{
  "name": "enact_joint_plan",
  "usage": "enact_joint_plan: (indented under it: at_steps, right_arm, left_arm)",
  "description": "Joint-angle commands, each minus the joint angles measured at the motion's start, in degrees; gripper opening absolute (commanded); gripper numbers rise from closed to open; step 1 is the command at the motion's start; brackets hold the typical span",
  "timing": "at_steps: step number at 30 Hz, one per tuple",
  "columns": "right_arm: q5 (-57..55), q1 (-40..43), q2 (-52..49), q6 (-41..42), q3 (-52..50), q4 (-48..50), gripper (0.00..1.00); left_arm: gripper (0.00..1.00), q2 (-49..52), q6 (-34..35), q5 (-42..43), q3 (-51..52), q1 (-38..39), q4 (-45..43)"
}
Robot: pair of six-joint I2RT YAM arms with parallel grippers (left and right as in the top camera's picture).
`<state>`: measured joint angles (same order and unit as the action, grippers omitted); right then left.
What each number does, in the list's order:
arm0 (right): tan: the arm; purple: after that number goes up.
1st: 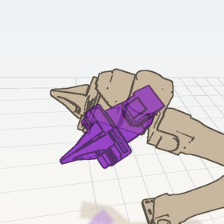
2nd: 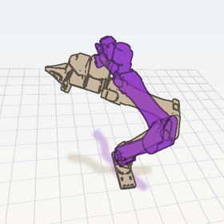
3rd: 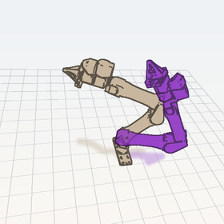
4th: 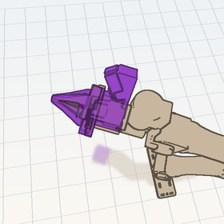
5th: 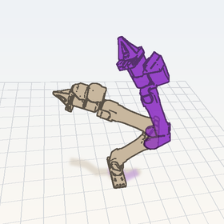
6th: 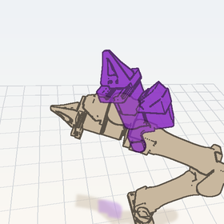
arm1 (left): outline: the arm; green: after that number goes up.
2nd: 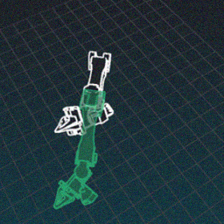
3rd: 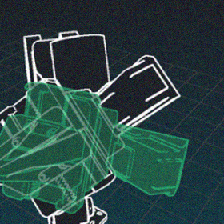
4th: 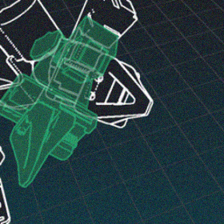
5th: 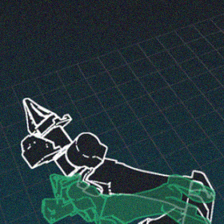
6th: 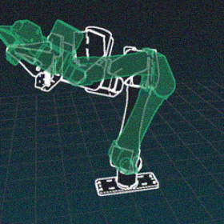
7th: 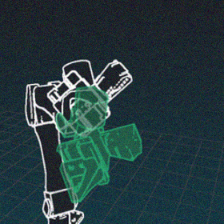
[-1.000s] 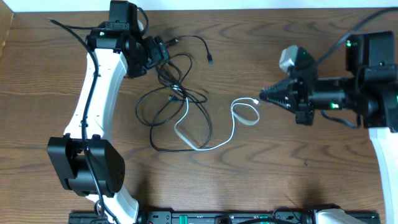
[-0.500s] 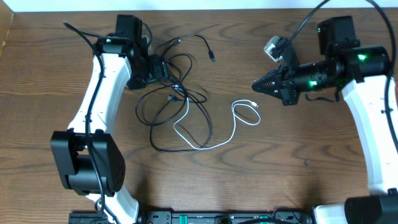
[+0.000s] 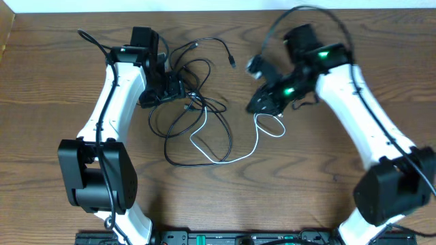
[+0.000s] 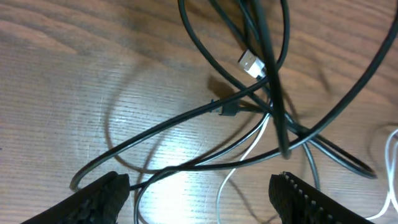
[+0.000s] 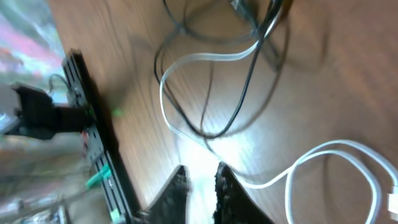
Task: Untangle cables
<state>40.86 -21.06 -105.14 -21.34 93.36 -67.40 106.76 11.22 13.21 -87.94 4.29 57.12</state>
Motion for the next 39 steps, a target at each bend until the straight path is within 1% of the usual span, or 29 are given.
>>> enact_joint_plan:
  at_steps: [1, 2, 3, 5, 8, 13, 17, 21, 23, 24, 25, 26, 31, 33, 38, 39]
  right_arm:
    - [-3.5, -4.0, -2.0, 1.6, -0.2, -0.7, 0.3]
    - [-3.5, -6.4, -3.5, 1.6, -0.2, 0.0, 0.43]
    - [-3.5, -7.7, -4.5, 1.6, -0.2, 0.8, 0.48]
    - [-3.4, -10.3, -6.8, 2.8, -0.2, 2.8, 0.53]
    - [-2.1, -13.6, -10.3, 4.2, -0.2, 6.0, 0.54]
    - [3.4, -18.4, -16.5, 5.0, -0.2, 11.8, 0.56]
    - [7.7, -20.2, -19.8, 5.1, -0.2, 14.9, 0.56]
    - [9.0, -20.8, -20.7, 5.2, -0.2, 15.8, 0.57]
    - [9.0, -20.8, -20.7, 5.3, -0.2, 15.9, 0.51]
    - [9.1, -20.9, -20.7, 5.3, -0.2, 16.0, 0.4]
    - [9.7, -20.9, -20.7, 5.4, -0.2, 16.3, 0.25]
    - [12.4, -20.9, -20.7, 5.7, -0.2, 16.9, 0.01]
    - [26.8, -19.1, -18.8, 5.0, 0.6, 17.5, 0.01]
    - [30.5, -17.4, -16.5, 5.0, 1.0, 17.2, 0.01]
    - [33.7, -10.3, -7.0, 5.3, 2.1, 16.8, 0.01]
    - [33.7, -8.2, -4.6, 6.4, 2.5, 17.0, 0.01]
  left_arm:
    - [0.78, 0.7, -2.0, -1.2, 1.7, -0.5, -0.3]
    - [0.77, 0.7, -0.4, -1.2, 1.7, -1.4, -1.1]
    - [0.77, 0.7, 0.2, -0.6, 1.7, -2.1, -1.6]
    - [0.77, 0.7, 0.3, 1.6, 1.7, -3.4, -2.3]
    - [0.77, 0.7, 0.4, 2.8, 1.7, -4.6, -2.6]
    - [0.77, 0.7, 0.5, 2.6, 1.7, -5.7, -2.6]
    - [0.77, 0.7, 2.2, 2.6, 1.7, -7.1, -2.8]
    - [0.77, 0.7, 2.2, 2.6, 1.7, -7.8, -2.8]
    - [0.77, 0.7, 2.2, 2.6, 1.7, -7.8, -2.8]
    - [0.77, 0.7, 2.2, 2.6, 1.7, -7.8, -3.0]
    - [0.77, 0.7, 2.2, 2.6, 1.7, -7.8, -3.2]
    - [0.77, 0.7, 2.3, 2.6, 1.7, -7.8, -3.7]
    - [0.77, 0.7, 2.6, 2.6, 1.7, -7.8, -3.8]
    - [0.77, 0.7, 2.6, 2.6, 1.7, -7.8, -3.8]
    - [0.77, 0.7, 2.6, 2.6, 1.7, -7.8, -3.8]
    - [0.77, 0.7, 2.6, 2.6, 1.7, -7.8, -3.8]
